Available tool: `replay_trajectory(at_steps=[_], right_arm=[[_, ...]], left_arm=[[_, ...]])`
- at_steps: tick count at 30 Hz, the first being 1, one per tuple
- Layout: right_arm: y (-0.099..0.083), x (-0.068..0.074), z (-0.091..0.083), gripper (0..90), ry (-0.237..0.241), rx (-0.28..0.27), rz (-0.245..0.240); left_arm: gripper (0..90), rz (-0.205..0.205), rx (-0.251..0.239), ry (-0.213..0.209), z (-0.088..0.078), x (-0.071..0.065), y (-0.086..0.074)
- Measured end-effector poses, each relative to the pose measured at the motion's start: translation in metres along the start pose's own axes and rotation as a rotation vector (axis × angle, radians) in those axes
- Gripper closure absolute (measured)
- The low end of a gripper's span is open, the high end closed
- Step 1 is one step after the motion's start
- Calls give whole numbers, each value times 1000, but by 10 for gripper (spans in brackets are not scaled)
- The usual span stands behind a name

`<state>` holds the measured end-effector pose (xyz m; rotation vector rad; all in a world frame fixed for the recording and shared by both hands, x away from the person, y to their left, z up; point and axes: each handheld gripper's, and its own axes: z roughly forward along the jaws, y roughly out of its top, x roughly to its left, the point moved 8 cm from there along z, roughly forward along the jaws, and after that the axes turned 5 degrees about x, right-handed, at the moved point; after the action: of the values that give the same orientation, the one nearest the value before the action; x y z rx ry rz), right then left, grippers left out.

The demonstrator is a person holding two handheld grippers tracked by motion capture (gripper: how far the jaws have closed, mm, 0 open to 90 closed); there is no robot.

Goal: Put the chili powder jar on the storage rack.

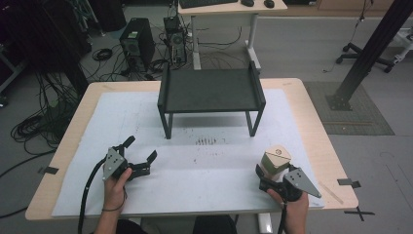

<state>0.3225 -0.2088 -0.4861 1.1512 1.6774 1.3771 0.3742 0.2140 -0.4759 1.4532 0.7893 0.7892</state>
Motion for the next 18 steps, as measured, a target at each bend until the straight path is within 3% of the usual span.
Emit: replay_trajectory(at_steps=[18], right_arm=[[-1,-3,-2,255,7,8,1]], left_arm=[[4,0,-1,-2,0,0,0]])
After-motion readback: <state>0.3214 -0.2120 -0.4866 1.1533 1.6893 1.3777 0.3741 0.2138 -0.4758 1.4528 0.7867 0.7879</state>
